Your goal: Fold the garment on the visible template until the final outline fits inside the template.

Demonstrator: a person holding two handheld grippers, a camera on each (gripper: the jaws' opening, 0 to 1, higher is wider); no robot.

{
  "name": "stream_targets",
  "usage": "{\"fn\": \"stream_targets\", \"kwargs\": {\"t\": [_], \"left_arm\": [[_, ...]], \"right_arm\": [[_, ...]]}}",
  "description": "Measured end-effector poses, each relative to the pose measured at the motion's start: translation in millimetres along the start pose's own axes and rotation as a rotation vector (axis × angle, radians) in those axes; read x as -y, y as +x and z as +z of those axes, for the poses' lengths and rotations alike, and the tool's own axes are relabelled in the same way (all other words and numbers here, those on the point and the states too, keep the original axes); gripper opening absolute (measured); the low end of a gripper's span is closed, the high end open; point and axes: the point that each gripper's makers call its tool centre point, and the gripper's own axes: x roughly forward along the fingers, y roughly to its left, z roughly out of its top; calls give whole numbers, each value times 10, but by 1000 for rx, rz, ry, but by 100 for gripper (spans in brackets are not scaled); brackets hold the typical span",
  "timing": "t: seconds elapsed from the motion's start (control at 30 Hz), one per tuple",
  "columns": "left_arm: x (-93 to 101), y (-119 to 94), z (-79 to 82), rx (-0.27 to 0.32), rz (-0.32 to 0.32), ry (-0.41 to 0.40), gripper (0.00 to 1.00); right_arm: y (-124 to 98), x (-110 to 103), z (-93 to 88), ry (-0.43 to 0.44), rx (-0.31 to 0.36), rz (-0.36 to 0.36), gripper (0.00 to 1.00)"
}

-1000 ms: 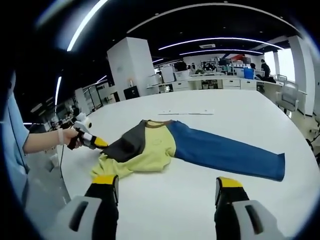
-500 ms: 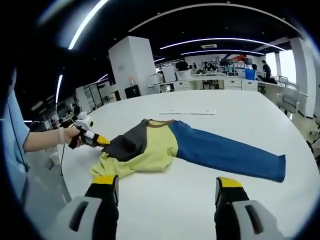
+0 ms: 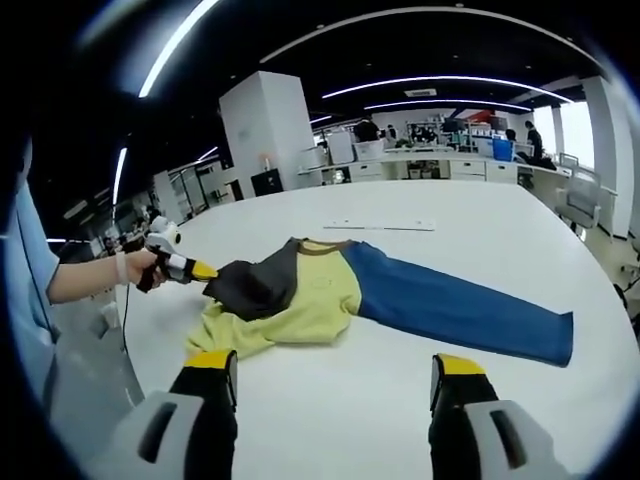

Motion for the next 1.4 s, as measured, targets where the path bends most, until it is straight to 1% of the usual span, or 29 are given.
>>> {"fn": "stream_targets", "kwargs": {"t": [0.03, 0.23, 0.37, 0.4, 0.47, 0.53, 0.63, 0.73, 0.8, 0.87, 0.93, 1.03, 1.1, 1.17, 1.2, 1.23, 1.3, 1.37, 1.4], "left_arm": [[-62, -78, 46, 15, 18, 11, 0], [-357, -454, 196, 58, 97, 46, 0], [-620, -716, 304, 82, 167, 81, 0], [-716, -792, 327, 83, 195, 85, 0], [-804, -874, 345, 75, 217, 89, 0], [-903, -980, 388, 84, 245, 87, 0], [-1025, -1124, 474, 107, 279, 112, 0], [-1185, -1277, 531, 122, 330, 126, 0], [-1331, -1390, 550, 131, 371, 121, 0], [-1457, -1499, 560, 147, 404, 89, 0], [-1580, -1607, 599, 168, 434, 89, 0], [-1735, -1733, 634, 184, 471, 81, 0], [-1831, -1804, 642, 186, 503, 98, 0], [-1907, -1849, 643, 193, 518, 82, 0], [-1931, -1862, 647, 203, 522, 59, 0], [-1947, -1870, 647, 204, 524, 63, 0], [-2012, -1919, 630, 201, 568, 71, 0], [-2038, -1932, 628, 205, 565, 77, 0], [-2061, -1948, 618, 205, 574, 70, 0]], "right_arm": [[7, -8, 6, -3, 1, 2, 79], [61, -51, 49, -14, 3, 11, 81], [95, -69, 66, -42, -7, 14, 85], [98, -72, 71, -47, -8, 14, 86], [101, -77, 79, -49, -9, 16, 87], [103, -74, 72, -54, -16, 14, 87], [104, -70, 68, -54, -19, 12, 87], [103, -65, 61, -49, -19, 10, 87], [104, -65, 43, -48, -24, 9, 87], [106, -63, 18, -48, -31, 8, 87], [111, -57, 0, -42, -33, 9, 87], [119, -49, -14, -38, -38, 8, 86], [131, -45, -16, -36, -39, 9, 86], [146, -44, -22, -35, -42, 11, 86], [151, -45, -21, -35, -42, 12, 86], [160, -51, -20, -33, -42, 15, 86], [168, -55, -17, -34, -41, 16, 86], [170, -62, -8, -31, -37, 18, 86], [169, -62, -9, -30, -37, 18, 86]]}}
